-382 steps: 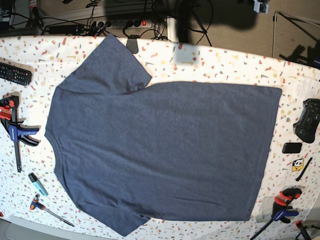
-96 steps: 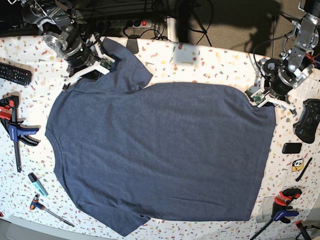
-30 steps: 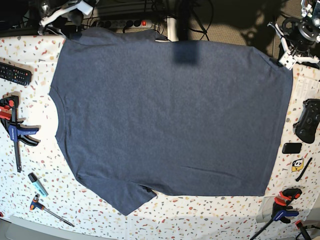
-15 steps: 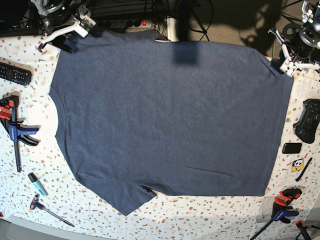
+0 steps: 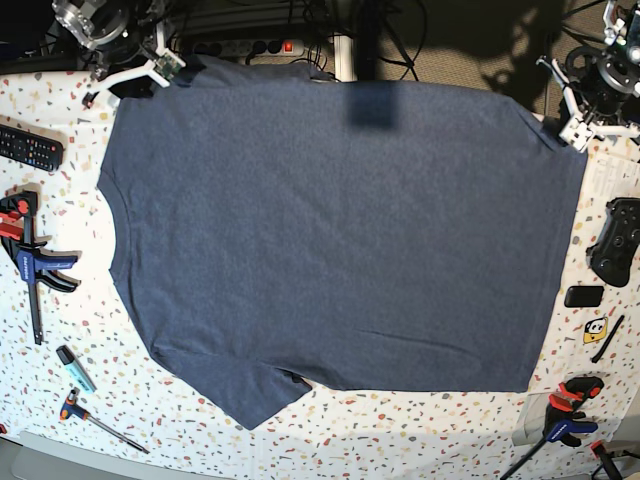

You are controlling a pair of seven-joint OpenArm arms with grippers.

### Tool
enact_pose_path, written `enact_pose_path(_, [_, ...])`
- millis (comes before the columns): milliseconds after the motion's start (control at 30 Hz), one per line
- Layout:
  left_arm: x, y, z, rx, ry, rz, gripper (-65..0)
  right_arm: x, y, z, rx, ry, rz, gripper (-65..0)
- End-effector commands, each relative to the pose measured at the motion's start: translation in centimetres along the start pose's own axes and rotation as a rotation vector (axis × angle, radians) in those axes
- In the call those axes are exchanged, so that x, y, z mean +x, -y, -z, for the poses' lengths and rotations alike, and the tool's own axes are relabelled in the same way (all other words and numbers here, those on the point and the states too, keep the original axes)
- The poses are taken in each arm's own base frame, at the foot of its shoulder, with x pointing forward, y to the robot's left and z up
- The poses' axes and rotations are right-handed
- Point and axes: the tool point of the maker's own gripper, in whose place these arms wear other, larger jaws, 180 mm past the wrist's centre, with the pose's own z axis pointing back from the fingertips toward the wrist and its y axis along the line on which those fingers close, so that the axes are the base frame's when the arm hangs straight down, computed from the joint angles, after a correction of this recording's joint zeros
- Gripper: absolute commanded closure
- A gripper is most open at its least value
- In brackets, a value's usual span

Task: Fold the T-shirt properly
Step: 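Lower the shirt edge and fold it over with both grippers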

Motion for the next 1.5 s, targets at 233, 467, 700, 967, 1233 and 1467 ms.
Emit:
enact_pose_path(233, [0.8,-1.0,-0.2,0.024,0.026,0.016,0.0,0.2,0.5,-0.1,0.0,0.005,0.01,-7.8])
enact_pose_path(467, [0.8,-1.0,-0.2,0.024,0.026,0.016,0.0,2.3,0.5,-1.4,-0.006,0.036,0.006,-7.8])
enact_pose_path(700, [0.5,-1.2,-0.2,0.032,0.009,0.042,0.0,5.2,2.5,-2.7,-0.086,0.111,0.02,-7.7])
enact_pose_path(967, [2.4,-3.2,0.4,0.09,0.048,0.094,0.0,4.5,6.9,-3.3,-0.228,0.095,0.057,0.0])
enact_pose_path(1233, [6.1,-6.6,1.2,0.169,0.119,0.096,0.0,5.7,10.7,-3.3,-0.328,0.131,0.075,0.0])
enact_pose_path(1467, [6.7,-7.2,1.3,0.18,0.136,0.1,0.0,6.6,13.0,-1.4,-0.347,0.191,0.214,0.0])
